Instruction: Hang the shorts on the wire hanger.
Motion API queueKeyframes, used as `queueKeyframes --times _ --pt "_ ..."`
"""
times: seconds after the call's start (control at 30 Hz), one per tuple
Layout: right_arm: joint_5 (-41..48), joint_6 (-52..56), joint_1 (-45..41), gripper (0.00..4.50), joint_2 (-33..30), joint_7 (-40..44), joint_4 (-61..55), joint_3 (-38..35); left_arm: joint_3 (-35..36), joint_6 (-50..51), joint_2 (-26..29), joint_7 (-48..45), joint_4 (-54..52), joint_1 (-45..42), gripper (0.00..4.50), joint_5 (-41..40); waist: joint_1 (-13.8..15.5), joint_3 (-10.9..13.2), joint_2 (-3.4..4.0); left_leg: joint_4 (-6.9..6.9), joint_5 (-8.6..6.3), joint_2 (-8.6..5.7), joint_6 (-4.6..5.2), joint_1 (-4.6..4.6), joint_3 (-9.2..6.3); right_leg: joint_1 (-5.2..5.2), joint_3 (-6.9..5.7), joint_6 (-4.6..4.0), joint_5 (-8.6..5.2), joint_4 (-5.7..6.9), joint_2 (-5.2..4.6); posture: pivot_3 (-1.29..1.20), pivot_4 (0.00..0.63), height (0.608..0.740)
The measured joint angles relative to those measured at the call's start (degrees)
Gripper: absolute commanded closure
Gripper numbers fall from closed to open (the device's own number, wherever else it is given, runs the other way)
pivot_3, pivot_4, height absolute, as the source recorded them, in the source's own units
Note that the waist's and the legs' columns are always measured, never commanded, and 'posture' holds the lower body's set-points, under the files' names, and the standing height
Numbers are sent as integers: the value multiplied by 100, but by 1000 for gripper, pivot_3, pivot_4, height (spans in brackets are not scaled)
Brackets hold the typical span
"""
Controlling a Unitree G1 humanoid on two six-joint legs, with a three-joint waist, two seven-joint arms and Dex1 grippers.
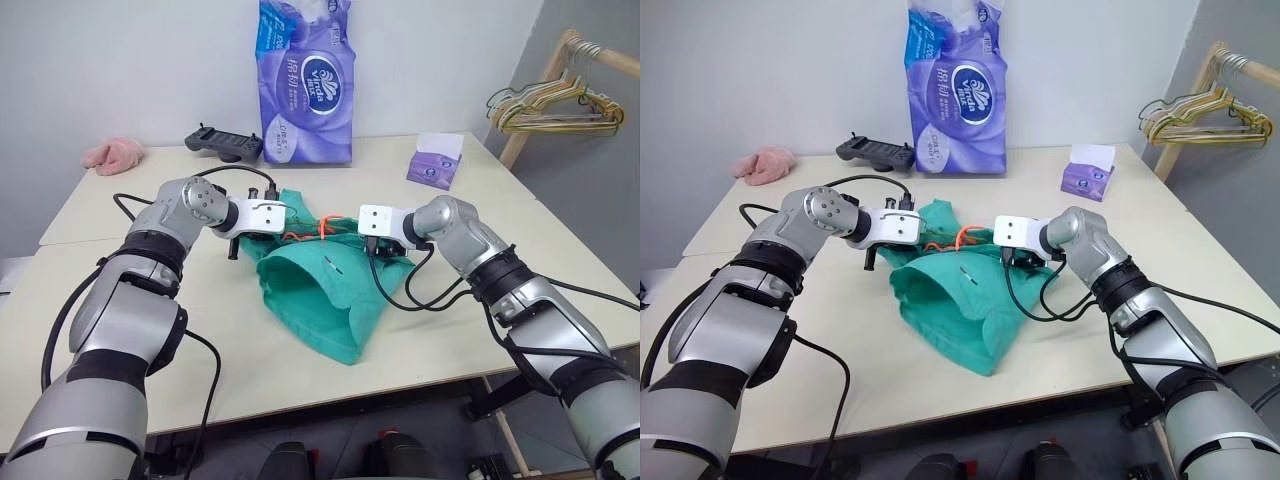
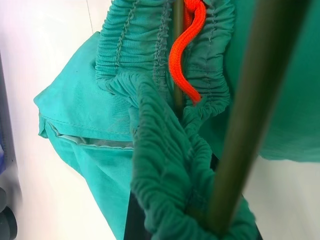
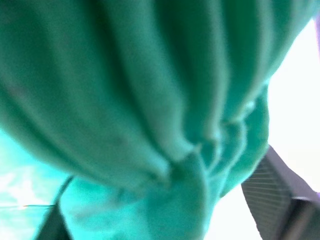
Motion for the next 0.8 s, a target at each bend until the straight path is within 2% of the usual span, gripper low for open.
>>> queueKeyframes --times 0.2,0.5,0.8 --pt "-75 -62 -5 4476 27 7 -4 -10 8 3 0 3 -18 1 4500 -1 1 0 0 0 0 0 0 0 0 0 0 0 0 1 0 100 12 740" --pt "-173 1 -4 4476 28 5 -137 -47 100 -105 40 2 -79 73 4500 -7 7 -1 1 0 0 0 0 0 1 -1 1 0 0 2 -1 103 0 740" --pt "-135 222 108 4500 29 -11 -343 -309 665 -251 69 -592 -279 158 1825 -653 10 -3 1 1 0 -2 -1 0 0 0 0 0 0 3 -4 102 1 740"
